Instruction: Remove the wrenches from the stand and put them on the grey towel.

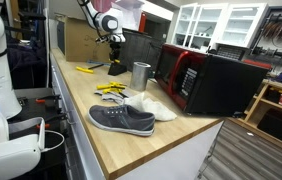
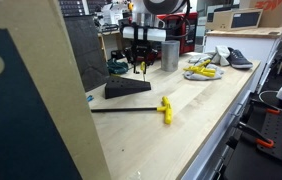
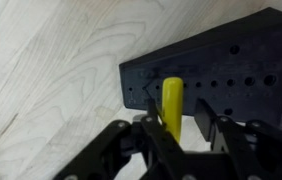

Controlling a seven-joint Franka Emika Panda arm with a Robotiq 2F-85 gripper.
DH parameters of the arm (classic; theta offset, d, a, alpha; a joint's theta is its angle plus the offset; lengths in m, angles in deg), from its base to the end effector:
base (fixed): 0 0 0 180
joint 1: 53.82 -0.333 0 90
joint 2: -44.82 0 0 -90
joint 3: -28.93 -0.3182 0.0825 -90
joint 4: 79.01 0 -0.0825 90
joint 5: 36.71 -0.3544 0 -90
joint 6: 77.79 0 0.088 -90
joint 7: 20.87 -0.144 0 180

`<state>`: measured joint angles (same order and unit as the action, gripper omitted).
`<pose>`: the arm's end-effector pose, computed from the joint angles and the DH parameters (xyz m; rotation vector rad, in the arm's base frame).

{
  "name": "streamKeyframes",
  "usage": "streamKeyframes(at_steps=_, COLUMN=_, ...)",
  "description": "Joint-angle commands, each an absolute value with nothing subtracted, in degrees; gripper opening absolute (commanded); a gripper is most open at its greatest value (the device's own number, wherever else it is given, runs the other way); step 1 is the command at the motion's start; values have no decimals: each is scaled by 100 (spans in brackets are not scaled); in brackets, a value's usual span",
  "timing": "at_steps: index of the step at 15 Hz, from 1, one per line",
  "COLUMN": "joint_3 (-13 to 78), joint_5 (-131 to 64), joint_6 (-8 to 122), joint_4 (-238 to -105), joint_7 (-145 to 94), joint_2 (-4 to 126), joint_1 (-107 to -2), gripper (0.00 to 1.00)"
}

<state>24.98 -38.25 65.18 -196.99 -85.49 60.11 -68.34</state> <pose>0.5589 0.1861 0.3086 -2.7440 1.2082 -0.1552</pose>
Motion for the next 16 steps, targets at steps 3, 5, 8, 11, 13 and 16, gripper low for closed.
streamKeyframes(at_steps=3, joint_3=2403, joint_5=-3955, joint_6=6237, joint_4=-19651, joint_7=-8414, joint_2=5836, joint_1=-6773, gripper=1)
streamKeyframes(at_steps=5, joint_3=2383, joint_5=-3936, joint_6=6153, joint_4=-19717, joint_7=-8315, joint_2=5719, joint_1=-6763, gripper=0)
streamKeyframes(at_steps=8, joint_3=2340, joint_5=-3953, joint_6=5908, joint_4=-19905, joint_7=-8045, joint_2=5423, joint_1=-6719, gripper=3)
streamKeyframes(at_steps=11, joint_3=2356, joint_5=-3892, joint_6=5591, joint_4=-20079, joint_7=-7833, joint_2=5103, joint_1=-6654, gripper=3)
streamKeyframes(at_steps=13, joint_3=2376, joint_5=-3849, joint_6=5373, joint_4=-20200, joint_7=-7713, joint_2=4872, joint_1=-6584, gripper=3)
streamKeyframes(at_steps=16, joint_3=2386, joint_5=-3772, joint_6=5066, joint_4=-20379, joint_7=-7517, joint_2=4579, joint_1=-6452, gripper=3)
